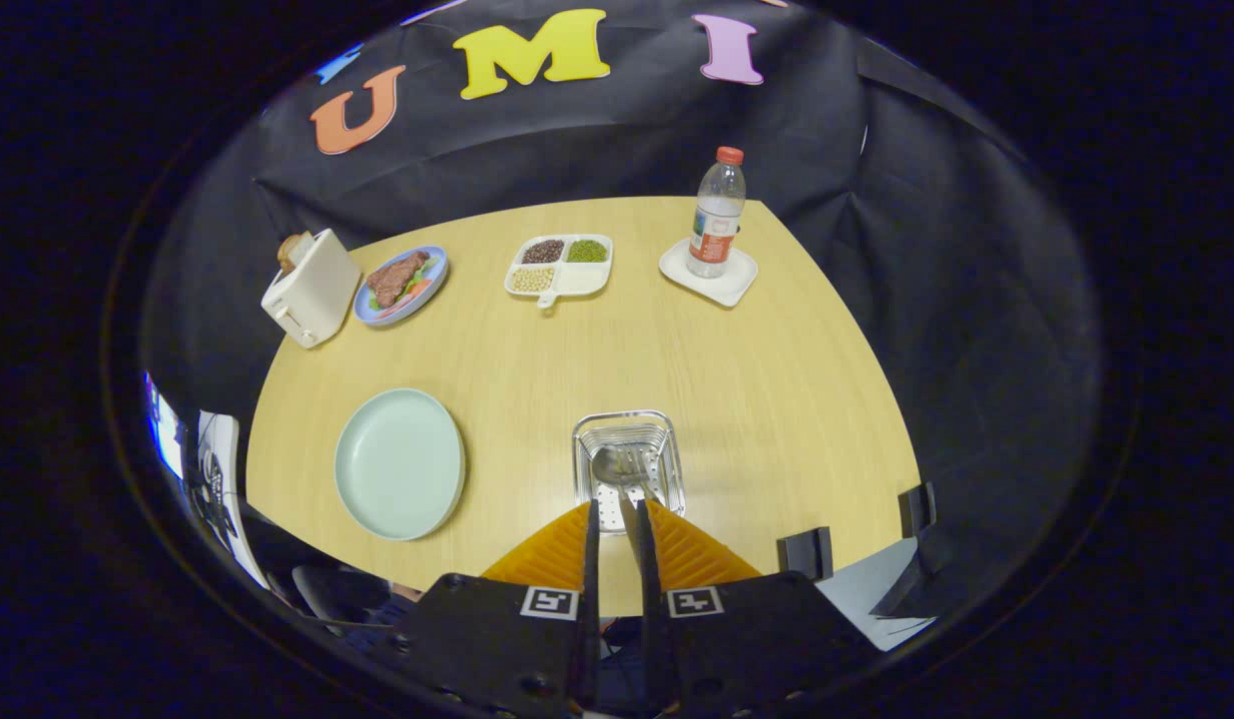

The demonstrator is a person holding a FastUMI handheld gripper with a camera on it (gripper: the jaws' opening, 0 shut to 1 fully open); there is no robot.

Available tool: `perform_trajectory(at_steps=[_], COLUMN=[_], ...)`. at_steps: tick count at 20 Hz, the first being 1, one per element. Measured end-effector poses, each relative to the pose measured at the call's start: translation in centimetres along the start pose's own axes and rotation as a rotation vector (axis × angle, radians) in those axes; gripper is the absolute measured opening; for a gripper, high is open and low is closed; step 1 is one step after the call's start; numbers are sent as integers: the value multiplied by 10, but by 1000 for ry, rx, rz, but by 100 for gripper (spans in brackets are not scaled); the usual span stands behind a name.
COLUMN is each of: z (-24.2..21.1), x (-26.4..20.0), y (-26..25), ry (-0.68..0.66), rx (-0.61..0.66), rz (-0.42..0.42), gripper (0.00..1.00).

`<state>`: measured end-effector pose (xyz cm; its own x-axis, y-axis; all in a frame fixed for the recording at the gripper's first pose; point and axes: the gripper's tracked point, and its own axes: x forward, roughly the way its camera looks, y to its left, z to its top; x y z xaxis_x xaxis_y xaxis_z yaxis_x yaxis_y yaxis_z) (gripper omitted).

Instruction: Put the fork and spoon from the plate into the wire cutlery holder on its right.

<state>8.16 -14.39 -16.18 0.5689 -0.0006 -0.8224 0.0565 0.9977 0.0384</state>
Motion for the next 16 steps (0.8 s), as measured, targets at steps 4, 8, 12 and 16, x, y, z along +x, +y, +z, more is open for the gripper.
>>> perform_trajectory(at_steps=[4,8,12,16], z=[7,13,11,-17], x=[-12,-35,-72,-113], y=[18,47,97,124], ry=[-86,-260,-527,-677], rx=[3,1,-53,-42], rz=[6,10,30,30], gripper=[30,47,62,87])
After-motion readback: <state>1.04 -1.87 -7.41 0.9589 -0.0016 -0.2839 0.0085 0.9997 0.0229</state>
